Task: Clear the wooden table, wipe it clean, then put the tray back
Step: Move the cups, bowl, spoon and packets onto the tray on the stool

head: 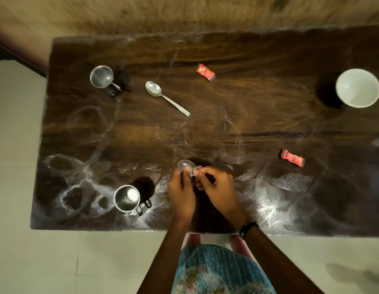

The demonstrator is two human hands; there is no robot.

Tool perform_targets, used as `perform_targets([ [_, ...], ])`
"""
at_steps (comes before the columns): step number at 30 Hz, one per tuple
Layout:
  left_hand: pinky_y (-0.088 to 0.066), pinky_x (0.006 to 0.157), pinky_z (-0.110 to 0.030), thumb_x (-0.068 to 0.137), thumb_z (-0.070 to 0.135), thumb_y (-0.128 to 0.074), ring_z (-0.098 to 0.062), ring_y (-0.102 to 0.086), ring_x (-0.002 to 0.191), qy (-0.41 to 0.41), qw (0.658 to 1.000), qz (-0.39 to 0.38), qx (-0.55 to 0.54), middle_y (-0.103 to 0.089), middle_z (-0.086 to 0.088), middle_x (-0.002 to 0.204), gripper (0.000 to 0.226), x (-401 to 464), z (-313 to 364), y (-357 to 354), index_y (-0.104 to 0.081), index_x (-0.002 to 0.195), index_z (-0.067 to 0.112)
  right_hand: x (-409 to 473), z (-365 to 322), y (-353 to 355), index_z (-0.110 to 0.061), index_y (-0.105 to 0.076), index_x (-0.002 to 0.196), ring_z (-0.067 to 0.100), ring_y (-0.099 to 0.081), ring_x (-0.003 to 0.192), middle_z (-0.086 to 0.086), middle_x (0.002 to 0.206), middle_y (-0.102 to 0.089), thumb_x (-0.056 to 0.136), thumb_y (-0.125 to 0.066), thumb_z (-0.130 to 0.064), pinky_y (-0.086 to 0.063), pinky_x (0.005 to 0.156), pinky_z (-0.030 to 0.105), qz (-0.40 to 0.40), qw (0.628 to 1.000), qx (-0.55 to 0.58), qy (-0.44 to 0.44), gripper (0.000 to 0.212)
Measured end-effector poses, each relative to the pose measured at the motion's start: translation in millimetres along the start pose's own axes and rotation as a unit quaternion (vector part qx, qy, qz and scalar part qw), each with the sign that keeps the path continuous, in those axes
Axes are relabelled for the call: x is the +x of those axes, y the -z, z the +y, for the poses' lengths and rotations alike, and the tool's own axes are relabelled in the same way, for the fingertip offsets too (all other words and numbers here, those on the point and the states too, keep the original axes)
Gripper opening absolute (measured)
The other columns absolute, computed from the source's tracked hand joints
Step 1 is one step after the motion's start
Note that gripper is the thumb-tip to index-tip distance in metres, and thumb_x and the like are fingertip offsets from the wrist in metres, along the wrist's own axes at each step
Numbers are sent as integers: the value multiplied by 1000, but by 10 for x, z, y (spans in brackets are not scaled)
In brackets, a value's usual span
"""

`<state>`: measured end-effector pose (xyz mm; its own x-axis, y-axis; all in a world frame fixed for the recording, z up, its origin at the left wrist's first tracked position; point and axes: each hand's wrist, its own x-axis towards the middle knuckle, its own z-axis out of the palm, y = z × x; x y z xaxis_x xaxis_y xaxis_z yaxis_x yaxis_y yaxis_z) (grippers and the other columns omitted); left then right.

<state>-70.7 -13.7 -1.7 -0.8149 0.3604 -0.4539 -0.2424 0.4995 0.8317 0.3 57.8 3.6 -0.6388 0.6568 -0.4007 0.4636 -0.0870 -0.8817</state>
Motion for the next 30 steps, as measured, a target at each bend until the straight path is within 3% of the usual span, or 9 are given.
perform_targets([
  [2,-51,76,-43,96,28,-45,-25,-64,80,8,998,33,-53,-67,-13,88,26,193,127,114,-59,95,6,143,-190,-106,-12,-73,98,-3,-66,75,-7,89,-71,95,-57,-18,-51,66,14,-20,1000,-1,10,17],
  [3,-53,76,-42,98,23,-44,-24,-64,79,14,994,53,-93,-65,-16,87,22,320,208,203,-58,96,7,250,-257,-149,-16,-73,96,0,-66,75,-7,87,-72,96,-55,-22,-54,68,22,-16,999,-24,26,18],
  [6,-59,61,-27,101,20,-37,-14,-70,62,32,979,53,-193,-63,-13,80,19,698,428,483,-49,100,4,709,-340,-235,-20,-68,98,16,-67,81,0,95,-69,95,-51,-21,-55,76,42,44,990,-107,78,17],
  [10,-57,55,-22,102,15,-34,-11,-69,55,59,981,-4,-186,-62,-10,81,17,1063,580,693,-46,106,3,1373,-510,-363,-11,-58,125,32,-52,115,12,124,-57,93,-52,-11,-41,104,43,102,953,-261,114,33],
  [15,-59,57,-24,101,15,-38,-12,-70,58,90,979,-62,-175,-64,-9,86,24,1267,569,735,-48,116,-1,1855,-619,-588,-10,-40,142,28,-39,129,9,140,-46,95,-49,-14,-32,109,36,73,918,-376,104,48],
  [20,-59,56,-24,100,13,-38,-12,-70,58,115,975,-65,-176,-65,-8,87,25,1315,470,737,-48,118,-2,1810,-533,-632,-10,-54,130,34,-48,117,13,130,-51,95,-50,-10,-47,93,44,91,920,-373,82,35],
  [25,-59,60,-24,102,15,-34,-12,-71,63,130,973,-83,-170,-66,-9,94,25,1277,389,719,-47,119,3,1283,-329,-485,-15,-61,124,35,-60,99,14,114,-61,95,-53,-14,-48,82,39,101,951,-290,28,30],
  [30,-60,63,-26,102,23,-30,-14,-72,67,147,969,-113,-165,-67,-7,95,33,1099,371,523,-45,123,2,483,-277,-297,-20,-65,124,16,-60,78,6,95,-62,93,-59,-11,-50,76,27,128,977,-166,26,33],
])
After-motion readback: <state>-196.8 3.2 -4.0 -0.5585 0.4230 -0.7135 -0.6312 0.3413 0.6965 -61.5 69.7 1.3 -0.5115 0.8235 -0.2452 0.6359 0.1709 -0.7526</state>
